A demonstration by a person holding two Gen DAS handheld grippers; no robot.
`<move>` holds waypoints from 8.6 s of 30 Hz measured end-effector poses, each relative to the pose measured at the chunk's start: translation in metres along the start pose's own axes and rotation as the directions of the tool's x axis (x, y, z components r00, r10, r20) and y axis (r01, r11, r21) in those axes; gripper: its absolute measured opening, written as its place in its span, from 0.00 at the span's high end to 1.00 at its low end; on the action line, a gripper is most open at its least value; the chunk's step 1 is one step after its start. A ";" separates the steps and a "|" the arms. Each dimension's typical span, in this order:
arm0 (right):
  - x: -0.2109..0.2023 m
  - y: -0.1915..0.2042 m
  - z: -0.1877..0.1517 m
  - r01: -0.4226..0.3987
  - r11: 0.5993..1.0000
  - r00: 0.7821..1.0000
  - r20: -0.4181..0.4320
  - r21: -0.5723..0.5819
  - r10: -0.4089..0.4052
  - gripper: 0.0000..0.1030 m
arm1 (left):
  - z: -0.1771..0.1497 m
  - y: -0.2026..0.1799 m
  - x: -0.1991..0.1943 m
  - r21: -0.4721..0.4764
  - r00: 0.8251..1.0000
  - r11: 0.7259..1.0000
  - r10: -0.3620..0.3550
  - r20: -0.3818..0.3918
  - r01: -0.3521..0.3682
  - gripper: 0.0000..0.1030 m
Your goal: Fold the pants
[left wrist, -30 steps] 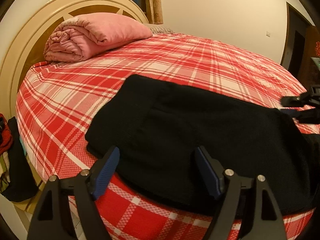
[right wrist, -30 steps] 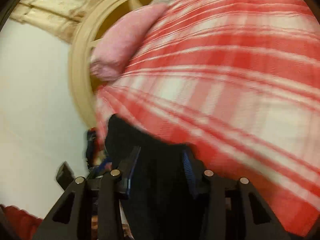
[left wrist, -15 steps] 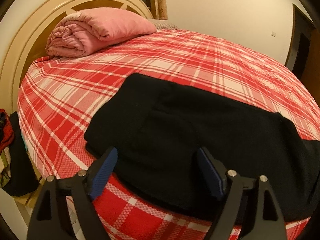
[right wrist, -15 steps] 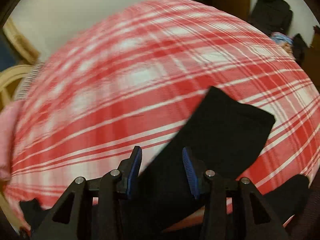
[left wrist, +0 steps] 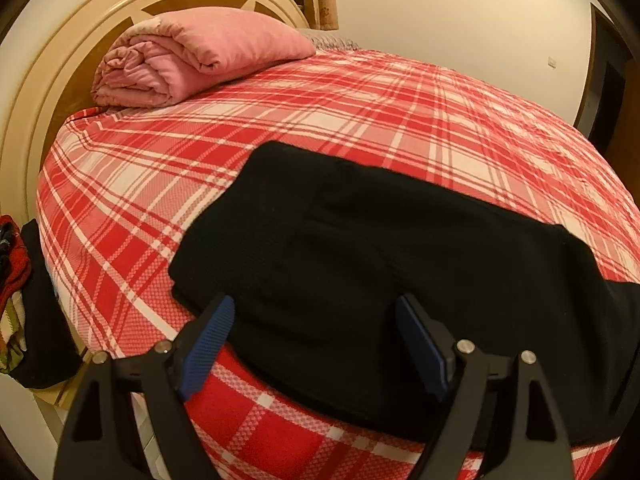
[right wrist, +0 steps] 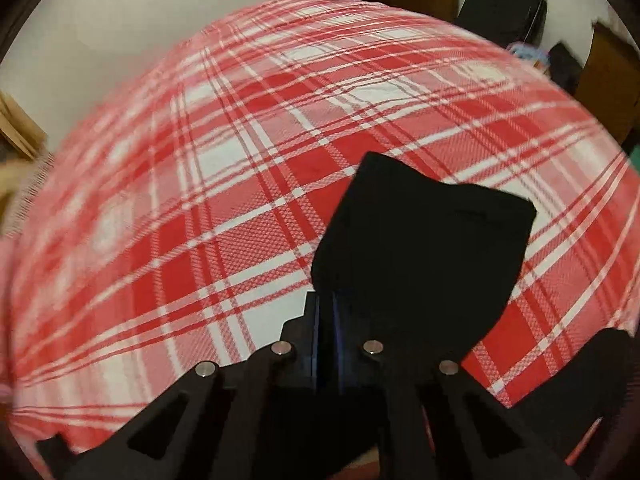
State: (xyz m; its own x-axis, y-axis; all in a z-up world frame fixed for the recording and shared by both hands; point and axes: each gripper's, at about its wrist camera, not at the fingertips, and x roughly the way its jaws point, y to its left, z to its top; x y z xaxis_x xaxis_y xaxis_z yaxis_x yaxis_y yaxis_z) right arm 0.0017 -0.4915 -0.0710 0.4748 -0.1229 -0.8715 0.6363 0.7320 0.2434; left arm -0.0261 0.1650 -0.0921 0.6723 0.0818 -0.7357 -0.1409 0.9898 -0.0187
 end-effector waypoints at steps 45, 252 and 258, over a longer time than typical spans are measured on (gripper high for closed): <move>-0.081 -0.185 -0.084 0.002 0.997 0.996 0.091 -0.079 0.005 0.37 | 0.012 -0.157 -0.088 0.333 0.942 0.894 -0.333 0.048 0.299 0.11; -0.096 0.021 -0.195 -0.447 0.851 0.869 0.093 -0.276 0.486 0.30 | 0.070 -0.042 -0.137 -0.015 0.830 0.873 -0.459 0.317 0.488 0.78; -0.084 0.077 -0.211 -0.459 0.798 0.865 0.010 -0.391 0.502 0.30 | 0.053 0.041 -0.081 -0.200 0.936 0.939 -0.219 0.276 0.279 0.78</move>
State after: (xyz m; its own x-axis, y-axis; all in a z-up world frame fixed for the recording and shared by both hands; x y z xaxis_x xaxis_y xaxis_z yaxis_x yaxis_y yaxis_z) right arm -0.1178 -0.2838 -0.0688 0.7358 0.2545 -0.6276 0.0525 0.9025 0.4276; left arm -0.0478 0.2056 0.0023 0.8608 -0.1081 -0.4973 -0.0900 0.9294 -0.3578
